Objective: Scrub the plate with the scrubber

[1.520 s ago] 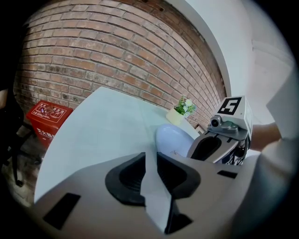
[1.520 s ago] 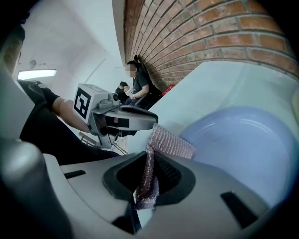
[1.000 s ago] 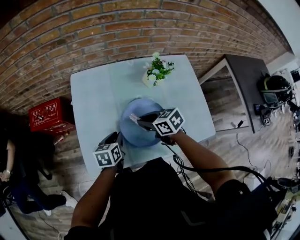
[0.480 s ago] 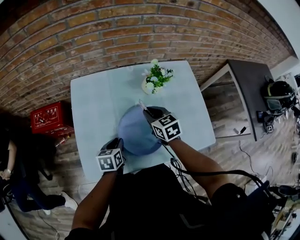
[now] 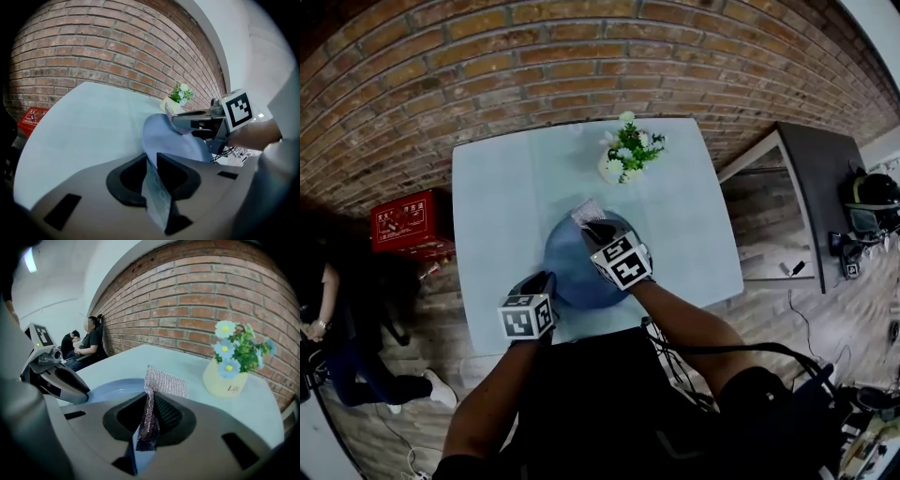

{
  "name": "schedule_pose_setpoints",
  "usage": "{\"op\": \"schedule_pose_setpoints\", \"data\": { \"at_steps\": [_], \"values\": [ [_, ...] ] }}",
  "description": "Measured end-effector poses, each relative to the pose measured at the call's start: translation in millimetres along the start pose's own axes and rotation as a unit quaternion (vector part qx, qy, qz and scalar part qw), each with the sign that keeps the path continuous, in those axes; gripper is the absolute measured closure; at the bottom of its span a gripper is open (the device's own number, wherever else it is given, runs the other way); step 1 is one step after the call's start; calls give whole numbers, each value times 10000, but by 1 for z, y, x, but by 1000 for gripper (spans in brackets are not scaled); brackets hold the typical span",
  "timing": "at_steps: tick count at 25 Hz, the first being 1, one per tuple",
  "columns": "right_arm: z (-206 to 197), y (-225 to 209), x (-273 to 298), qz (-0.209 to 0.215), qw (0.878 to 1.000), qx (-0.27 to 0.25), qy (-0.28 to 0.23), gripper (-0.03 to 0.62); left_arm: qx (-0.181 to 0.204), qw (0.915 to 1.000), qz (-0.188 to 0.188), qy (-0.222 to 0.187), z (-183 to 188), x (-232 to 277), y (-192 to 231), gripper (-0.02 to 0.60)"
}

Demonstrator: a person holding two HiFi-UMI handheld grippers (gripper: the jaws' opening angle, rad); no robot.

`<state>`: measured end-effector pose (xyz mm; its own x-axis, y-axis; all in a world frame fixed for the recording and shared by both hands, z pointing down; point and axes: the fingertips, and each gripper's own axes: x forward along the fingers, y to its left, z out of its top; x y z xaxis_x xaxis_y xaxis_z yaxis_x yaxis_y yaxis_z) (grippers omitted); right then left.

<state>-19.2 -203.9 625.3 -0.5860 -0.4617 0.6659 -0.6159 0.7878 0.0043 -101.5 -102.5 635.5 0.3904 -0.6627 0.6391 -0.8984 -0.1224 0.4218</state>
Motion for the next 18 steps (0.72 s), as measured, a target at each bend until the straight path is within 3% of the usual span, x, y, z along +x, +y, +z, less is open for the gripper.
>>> {"op": "schedule_pose_setpoints", "data": {
  "at_steps": [8, 18],
  "values": [
    [-8, 1, 22, 10, 9980, 270, 573, 531, 132, 9999, -47, -25, 2, -2, -2, 502],
    [-4, 19, 33, 373, 9960, 199, 781, 531, 80, 9998, -193, -38, 1, -3, -5, 502]
  ]
}}
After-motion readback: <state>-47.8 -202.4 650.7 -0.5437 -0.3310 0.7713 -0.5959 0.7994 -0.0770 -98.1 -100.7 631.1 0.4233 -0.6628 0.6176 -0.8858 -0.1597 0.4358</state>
